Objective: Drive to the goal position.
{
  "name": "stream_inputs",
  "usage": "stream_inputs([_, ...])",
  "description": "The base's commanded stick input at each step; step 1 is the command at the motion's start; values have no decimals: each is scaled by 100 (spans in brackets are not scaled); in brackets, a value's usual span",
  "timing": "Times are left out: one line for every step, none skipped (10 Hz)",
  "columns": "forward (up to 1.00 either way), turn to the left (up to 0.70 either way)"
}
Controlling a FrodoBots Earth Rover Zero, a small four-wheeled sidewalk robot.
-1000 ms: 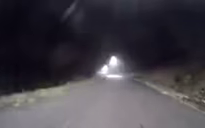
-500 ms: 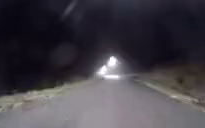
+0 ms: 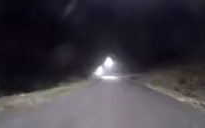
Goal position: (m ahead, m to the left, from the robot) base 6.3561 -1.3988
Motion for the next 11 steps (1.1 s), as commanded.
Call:
stream_inputs([88,-9])
stream_inputs([88,-10])
stream_inputs([88,-10])
stream_inputs([88,-6])
stream_inputs([88,-2])
stream_inputs([88,0])
stream_inputs([89,0])
stream_inputs([89,0])
stream_inputs([89,0])
stream_inputs([89,0])
stream_inputs([89,0])
